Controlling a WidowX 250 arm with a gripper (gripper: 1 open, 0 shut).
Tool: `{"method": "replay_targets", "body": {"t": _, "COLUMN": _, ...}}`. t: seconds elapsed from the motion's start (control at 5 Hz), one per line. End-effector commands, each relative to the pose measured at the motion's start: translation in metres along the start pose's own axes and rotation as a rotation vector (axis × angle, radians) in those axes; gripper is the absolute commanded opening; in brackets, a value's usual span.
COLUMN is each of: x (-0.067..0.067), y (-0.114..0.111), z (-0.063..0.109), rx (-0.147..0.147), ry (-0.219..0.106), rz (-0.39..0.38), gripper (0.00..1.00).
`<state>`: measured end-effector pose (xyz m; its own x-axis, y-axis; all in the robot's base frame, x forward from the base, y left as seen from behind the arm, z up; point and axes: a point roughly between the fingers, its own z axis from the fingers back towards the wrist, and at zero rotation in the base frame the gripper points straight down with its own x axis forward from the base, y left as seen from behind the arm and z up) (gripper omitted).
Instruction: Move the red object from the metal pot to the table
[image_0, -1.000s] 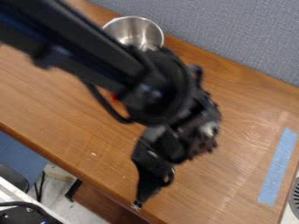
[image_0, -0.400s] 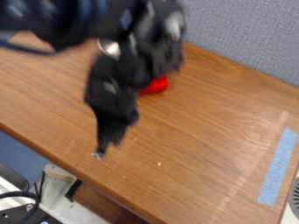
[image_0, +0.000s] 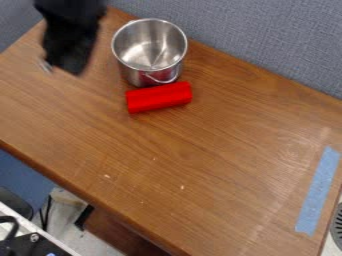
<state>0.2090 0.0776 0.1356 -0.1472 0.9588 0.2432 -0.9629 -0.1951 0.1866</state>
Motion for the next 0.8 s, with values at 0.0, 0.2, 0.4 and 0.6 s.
{"method": "replay_targets", "body": {"t": 0.0, "x": 0.008, "y": -0.009, "z": 0.013, "rx": -0.025, "ry": -0.037, "rz": -0.053, "gripper": 0.00}}
{"method": "replay_targets", "body": {"t": 0.2, "x": -0.007, "y": -0.008, "z": -0.004, "rx": -0.048, "ry": -0.066, "rz": -0.194, "gripper": 0.00}}
{"method": "replay_targets", "body": {"t": 0.4, "x": -0.023, "y": -0.006, "z": -0.025, "rx": -0.052, "ry": -0.087, "rz": -0.316, "gripper": 0.00}}
{"method": "replay_targets", "body": {"t": 0.6, "x": -0.036, "y": -0.020, "z": -0.015, "rx": -0.054, "ry": -0.119, "rz": -0.468, "gripper": 0.00}}
